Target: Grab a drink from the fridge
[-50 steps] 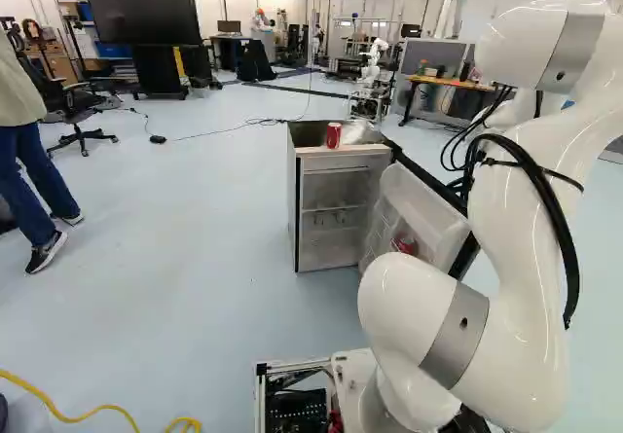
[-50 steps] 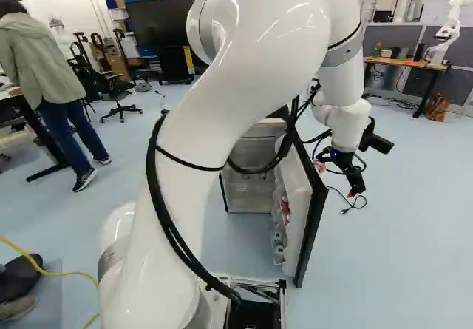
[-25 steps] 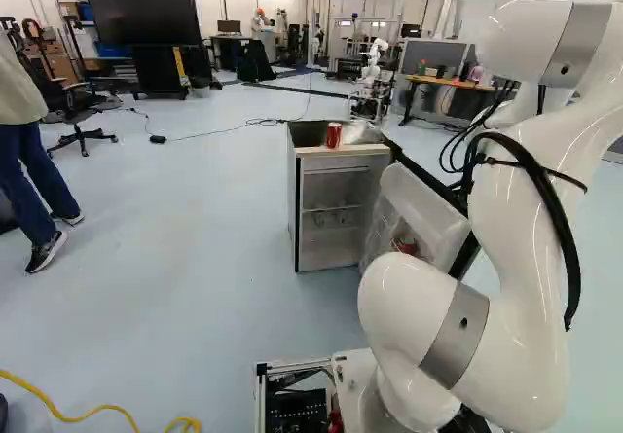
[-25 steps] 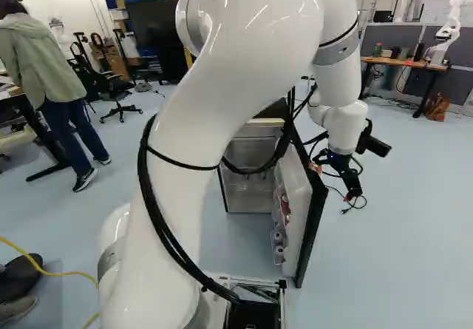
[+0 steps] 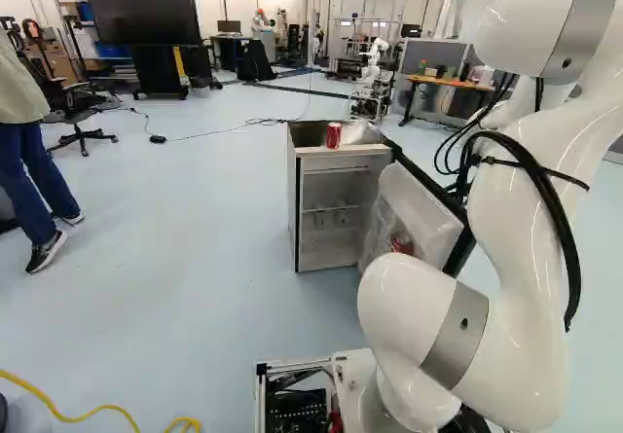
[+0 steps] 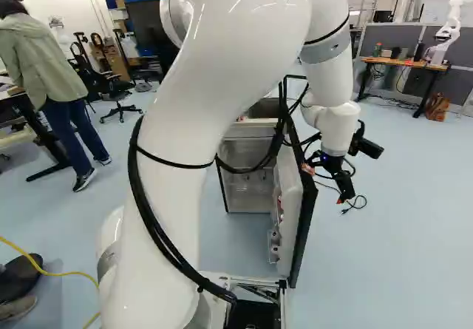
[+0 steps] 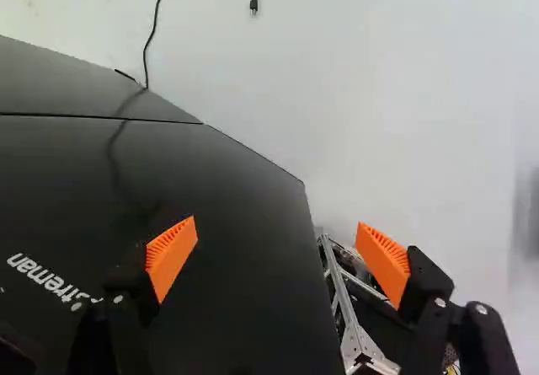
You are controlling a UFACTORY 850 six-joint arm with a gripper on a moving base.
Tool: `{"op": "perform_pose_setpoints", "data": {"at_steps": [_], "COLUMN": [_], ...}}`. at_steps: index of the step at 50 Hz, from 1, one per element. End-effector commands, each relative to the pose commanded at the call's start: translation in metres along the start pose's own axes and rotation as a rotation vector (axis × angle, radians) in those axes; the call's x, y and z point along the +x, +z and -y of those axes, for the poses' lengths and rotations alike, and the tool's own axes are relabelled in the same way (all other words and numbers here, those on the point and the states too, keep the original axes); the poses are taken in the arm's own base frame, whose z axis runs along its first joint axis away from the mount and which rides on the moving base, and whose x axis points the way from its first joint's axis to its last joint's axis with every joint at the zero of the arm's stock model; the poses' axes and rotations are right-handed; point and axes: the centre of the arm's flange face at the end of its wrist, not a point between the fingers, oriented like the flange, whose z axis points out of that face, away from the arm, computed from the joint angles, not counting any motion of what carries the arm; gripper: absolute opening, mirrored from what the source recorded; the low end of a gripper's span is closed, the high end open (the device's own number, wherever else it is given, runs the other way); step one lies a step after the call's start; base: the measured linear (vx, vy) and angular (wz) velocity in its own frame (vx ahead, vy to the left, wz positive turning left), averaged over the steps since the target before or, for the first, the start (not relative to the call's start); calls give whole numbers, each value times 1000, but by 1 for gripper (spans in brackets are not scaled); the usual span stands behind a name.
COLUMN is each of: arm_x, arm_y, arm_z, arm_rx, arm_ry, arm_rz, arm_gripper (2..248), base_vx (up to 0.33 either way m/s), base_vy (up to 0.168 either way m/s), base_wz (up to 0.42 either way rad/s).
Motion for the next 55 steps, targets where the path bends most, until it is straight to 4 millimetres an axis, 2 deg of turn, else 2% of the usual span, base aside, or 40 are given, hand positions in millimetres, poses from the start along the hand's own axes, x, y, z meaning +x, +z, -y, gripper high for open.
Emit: {"op": "perform_pose_setpoints", "data": {"at_steps": [55], "arm_x": [-48], "arm_y": [-4], "arm_z": [41], "arm_rx": [5], "arm_ry": [-88], "arm_rz": [42], "arm_gripper": [247], "base_vx": [0], "base_vy": [0], "base_wz": [0]}}
